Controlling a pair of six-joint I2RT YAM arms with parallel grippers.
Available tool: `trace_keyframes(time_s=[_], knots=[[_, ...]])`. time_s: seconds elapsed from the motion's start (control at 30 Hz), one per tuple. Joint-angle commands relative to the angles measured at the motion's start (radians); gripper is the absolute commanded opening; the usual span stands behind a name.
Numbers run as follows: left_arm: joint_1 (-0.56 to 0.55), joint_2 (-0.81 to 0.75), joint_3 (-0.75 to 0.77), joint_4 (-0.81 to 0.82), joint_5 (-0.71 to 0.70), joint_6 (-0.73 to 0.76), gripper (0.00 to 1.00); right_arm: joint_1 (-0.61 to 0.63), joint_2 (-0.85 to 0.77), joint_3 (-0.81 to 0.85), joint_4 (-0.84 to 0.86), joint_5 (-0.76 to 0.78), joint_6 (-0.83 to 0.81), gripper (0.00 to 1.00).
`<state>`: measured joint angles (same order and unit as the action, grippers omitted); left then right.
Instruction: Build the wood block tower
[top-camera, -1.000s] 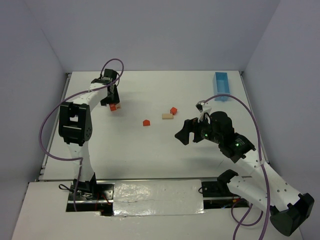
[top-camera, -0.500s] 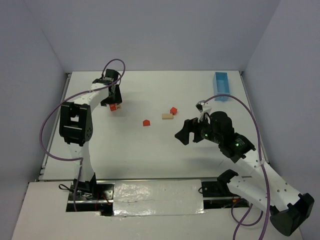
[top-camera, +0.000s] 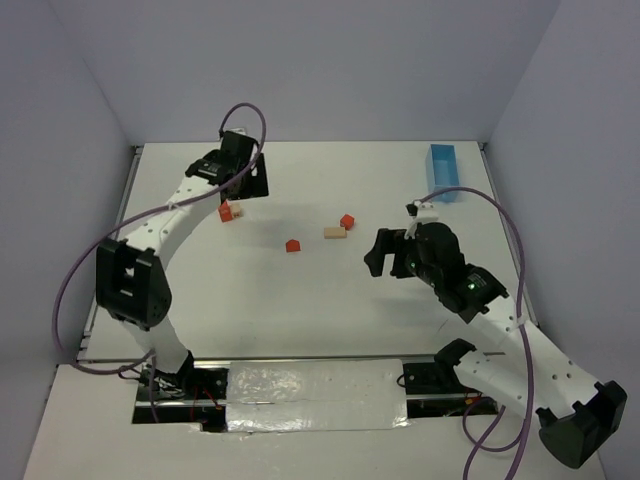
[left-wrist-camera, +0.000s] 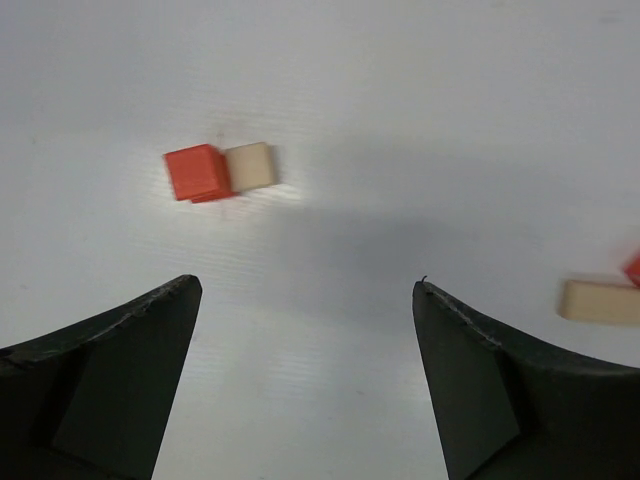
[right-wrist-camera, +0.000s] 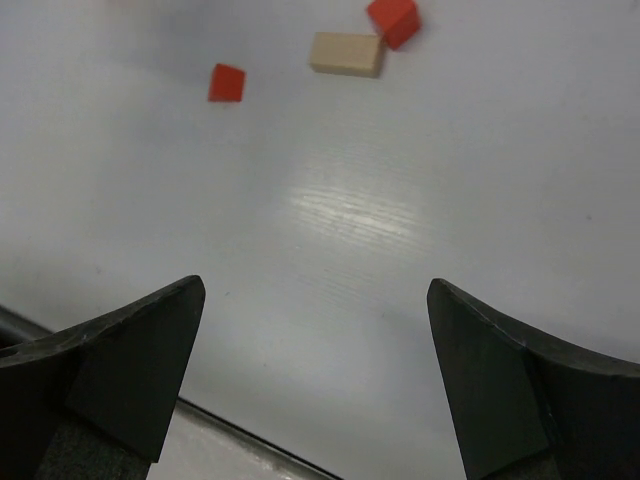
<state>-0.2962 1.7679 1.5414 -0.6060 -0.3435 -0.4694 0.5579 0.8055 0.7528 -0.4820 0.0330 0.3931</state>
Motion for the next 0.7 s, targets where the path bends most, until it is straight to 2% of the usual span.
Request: trace_keyframes(time_s=[0.0, 0.17, 0.3, 0.53, 0.67], knots=[[-0.148, -0.093, 0.003, 0.106, 0.023, 0.038, 0.99, 0.005, -0.04, 0.048, -0.043, 0.211, 0.096, 1.0], [-0.28, 0.071, 0.172, 0.127, 0.112, 0.118, 0.99, 0.002, -0.202, 0.034, -0.082, 0.252, 0.182, 1.0], [-0.363, 0.241, 0.304, 0.198, 0.15, 0.169, 0.99, 0.002, -0.262, 0.04, -0.132, 0.26, 0.135, 1.0], [-0.423, 0.439, 0.439, 0.291, 0.32, 0.319, 0.98, 0.002, -0.243, 0.002, -0.15, 0.185, 0.084, 1.0], [-0.432, 0.571, 0.564, 0.203, 0.275, 0.339, 0.93, 0.002, -0.235, 0.005, -0.142, 0.168, 0.073, 1.0]])
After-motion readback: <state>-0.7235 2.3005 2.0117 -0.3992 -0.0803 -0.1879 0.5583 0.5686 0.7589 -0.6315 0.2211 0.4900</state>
